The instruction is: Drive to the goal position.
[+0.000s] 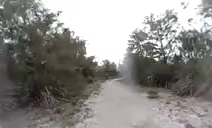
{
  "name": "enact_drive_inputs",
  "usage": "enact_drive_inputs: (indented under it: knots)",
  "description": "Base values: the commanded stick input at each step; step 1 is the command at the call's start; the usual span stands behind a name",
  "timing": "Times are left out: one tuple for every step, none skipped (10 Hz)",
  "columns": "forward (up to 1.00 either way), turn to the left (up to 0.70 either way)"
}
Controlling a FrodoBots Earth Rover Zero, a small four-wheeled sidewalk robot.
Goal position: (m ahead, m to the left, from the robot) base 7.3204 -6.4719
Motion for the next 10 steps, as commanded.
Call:
enact_drive_inputs:
  knots:
    - [0.6,0.0]
    - [0.6,0.0]
    - [0.6,0.0]
    - [0.6,0.0]
    - [0.6,0.0]
    - [0.6,0.0]
    - [0.6,0.0]
    - [0.6,0.0]
    - [0.6,0.0]
    - [0.6,0.0]
